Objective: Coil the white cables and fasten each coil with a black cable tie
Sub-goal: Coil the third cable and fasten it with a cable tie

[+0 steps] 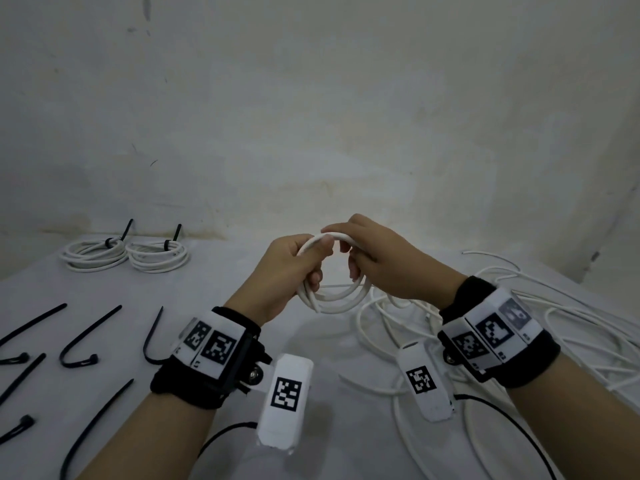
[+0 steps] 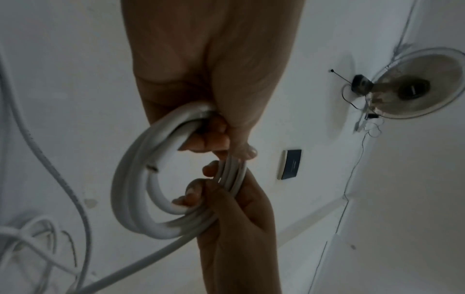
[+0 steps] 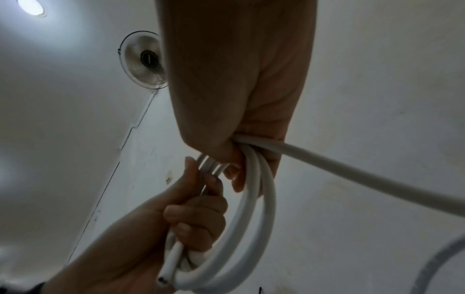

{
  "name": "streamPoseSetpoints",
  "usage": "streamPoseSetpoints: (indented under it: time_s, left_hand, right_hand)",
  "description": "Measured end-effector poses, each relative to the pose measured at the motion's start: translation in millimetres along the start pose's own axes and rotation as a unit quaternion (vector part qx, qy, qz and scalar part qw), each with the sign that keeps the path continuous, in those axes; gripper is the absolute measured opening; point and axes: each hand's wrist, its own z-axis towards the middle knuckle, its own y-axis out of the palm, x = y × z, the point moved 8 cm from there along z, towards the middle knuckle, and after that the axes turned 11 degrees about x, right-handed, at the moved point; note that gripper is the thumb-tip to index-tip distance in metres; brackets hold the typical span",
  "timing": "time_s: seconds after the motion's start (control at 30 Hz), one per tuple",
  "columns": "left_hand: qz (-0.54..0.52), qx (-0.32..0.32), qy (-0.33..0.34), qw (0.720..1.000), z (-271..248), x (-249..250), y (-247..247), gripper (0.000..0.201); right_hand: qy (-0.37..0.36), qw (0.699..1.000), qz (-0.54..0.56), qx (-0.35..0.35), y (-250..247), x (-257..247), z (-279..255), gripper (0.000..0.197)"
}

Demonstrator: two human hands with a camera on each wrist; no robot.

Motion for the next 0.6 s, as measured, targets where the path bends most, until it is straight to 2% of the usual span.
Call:
streamPoseSetpoints:
  time_s: [0.07,0.13,0.23,0.37,0.47,0.6]
  left_hand:
    - [0.002,0.003,-0.007,1.000,0.0,-0.2,1.2,0.037]
    - [-0.033,-0.004,-0.054,0.998,0.4,-4.1,4.5,0.046]
    - [-0.097,-0.016,-0.118,0.988,0.5,-11.3,8.1,0.049]
    - [-0.167,-0.039,-0.150,0.974,-1.0,-15.8,15.8,0.050]
    - [-0.253,-0.049,-0.173,0.951,-3.0,-17.4,22.2,0.053]
    - [-0.307,-0.030,-0.183,0.933,-4.4,-24.6,26.7,0.057]
  right_hand:
    - [-0.004,1.000,0.000,0.004,-0.6,-0.4,0.0,0.045]
    - [0.002,1.000,0.010,0.007,-0.6,-0.4,-1.6,0.038]
    - [0.028,0.998,0.048,0.017,0.0,1.2,-2.7,0.029]
    - [0.039,0.995,0.058,0.070,-3.8,4.1,0.3,0.020]
    - [0.030,0.992,0.050,0.113,-5.5,4.2,1.2,0.018]
    - [0.039,0.986,0.057,0.149,-3.6,9.2,0.5,0.019]
